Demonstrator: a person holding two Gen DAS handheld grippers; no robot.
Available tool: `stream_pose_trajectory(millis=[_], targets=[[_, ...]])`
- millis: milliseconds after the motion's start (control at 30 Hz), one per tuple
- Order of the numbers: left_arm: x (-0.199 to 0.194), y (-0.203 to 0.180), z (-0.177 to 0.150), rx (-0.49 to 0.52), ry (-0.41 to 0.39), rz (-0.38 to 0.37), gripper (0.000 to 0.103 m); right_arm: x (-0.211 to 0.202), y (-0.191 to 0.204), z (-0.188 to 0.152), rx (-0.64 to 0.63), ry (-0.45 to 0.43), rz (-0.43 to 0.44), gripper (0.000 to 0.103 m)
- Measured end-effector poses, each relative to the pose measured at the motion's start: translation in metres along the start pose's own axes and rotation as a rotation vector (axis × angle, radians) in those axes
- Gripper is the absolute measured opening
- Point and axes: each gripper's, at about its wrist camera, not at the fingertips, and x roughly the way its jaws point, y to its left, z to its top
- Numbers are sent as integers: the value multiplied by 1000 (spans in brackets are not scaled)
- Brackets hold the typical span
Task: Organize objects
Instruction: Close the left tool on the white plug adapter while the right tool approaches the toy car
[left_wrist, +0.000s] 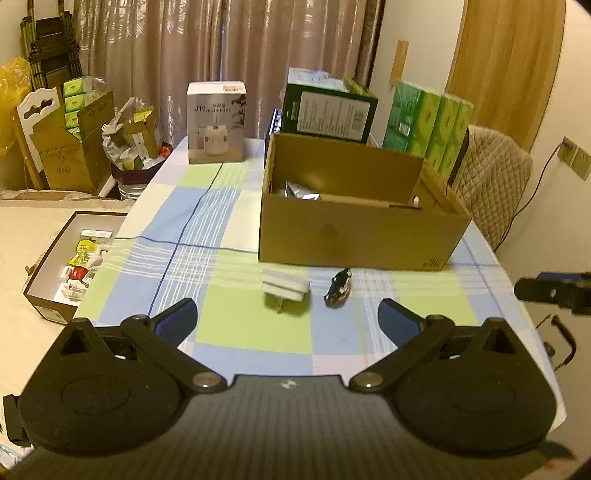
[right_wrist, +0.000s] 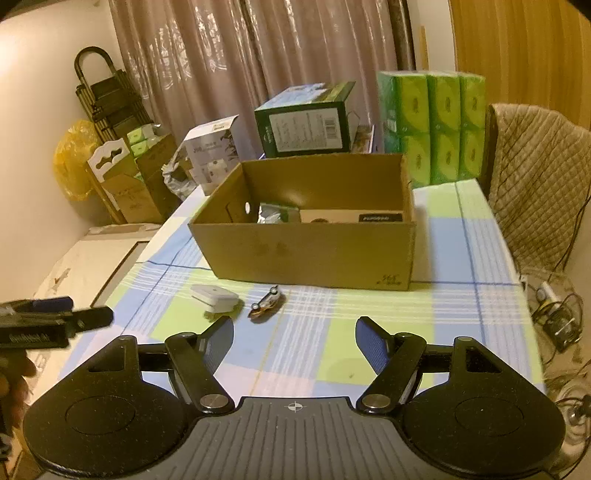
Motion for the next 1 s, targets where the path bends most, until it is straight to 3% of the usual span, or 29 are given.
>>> stream_pose_trajectory(millis=[333, 600, 1000], targets=[[40, 9, -14, 25, 57, -8, 102, 34, -5, -4, -44, 55, -6, 70], [79, 7, -13, 70, 75, -31, 102, 77, -23, -6, -152, 98, 27, 70], [147, 1, -3, 214, 114, -70, 101, 162, -24, -18, -487, 117, 191, 70]])
